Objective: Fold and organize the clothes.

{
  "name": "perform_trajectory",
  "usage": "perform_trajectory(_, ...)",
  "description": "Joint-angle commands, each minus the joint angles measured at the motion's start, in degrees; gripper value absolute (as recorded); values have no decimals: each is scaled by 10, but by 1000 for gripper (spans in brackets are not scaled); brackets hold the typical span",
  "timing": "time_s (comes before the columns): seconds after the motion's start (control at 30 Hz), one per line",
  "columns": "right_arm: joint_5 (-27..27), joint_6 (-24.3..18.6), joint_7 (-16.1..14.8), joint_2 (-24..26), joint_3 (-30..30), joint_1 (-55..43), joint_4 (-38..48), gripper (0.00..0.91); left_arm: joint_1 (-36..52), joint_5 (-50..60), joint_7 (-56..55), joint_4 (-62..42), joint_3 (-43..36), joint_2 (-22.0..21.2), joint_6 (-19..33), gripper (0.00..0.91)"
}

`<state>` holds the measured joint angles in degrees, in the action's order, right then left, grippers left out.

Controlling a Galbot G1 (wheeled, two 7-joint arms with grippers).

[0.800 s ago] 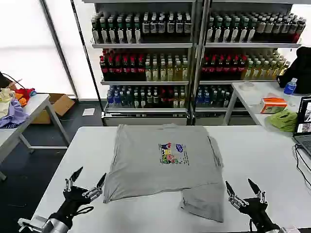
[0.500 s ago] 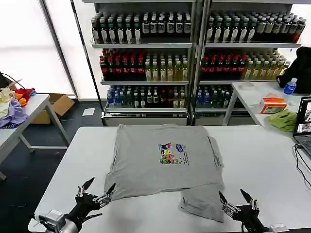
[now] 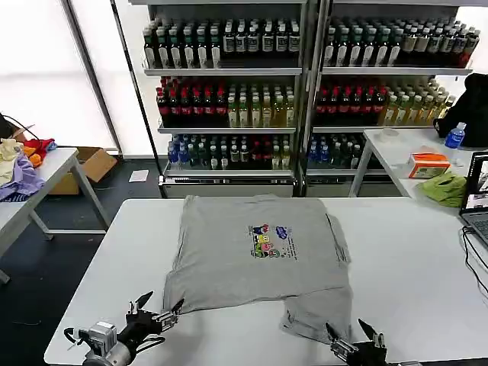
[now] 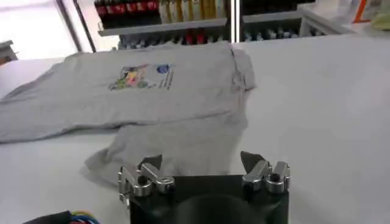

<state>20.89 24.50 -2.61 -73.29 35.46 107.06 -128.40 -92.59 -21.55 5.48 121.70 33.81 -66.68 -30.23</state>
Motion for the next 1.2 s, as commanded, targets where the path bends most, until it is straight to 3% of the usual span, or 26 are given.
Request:
perform_trajectory(0.03, -4, 10, 4, 0, -13, 0, 0, 0, 12, -1, -11, -24, -7, 9, -14, 605)
perform_trajectory(0.07, -5, 9, 5, -1, -13, 1, 0, 0, 10, -1, -10, -22, -7, 8, -13, 464)
perform_trajectory(0.1, -6, 9, 5, -1, -14, 2, 0, 0, 9, -1, -8, -20, -8, 7, -12, 393)
perform_trajectory(0.13, -5, 8, 4, 0, -14, 3, 0, 0, 7, 0, -6, -19, -9, 6, -10, 232)
perform_trajectory(0.33, -8, 1, 3, 0, -25, 8, 8, 0, 3, 13, -5, -27, -15, -1, -3, 0)
perform_trajectory(0.83, 4, -17, -3, -1, -22, 13, 7, 0, -13, 18, -7, -17, -18, -20, 25, 10)
perform_trajectory(1.2, 40, -62, -24, 4, -17, 18, -9, 0, -31, 2, -22, 30, -4, -38, 30, 10)
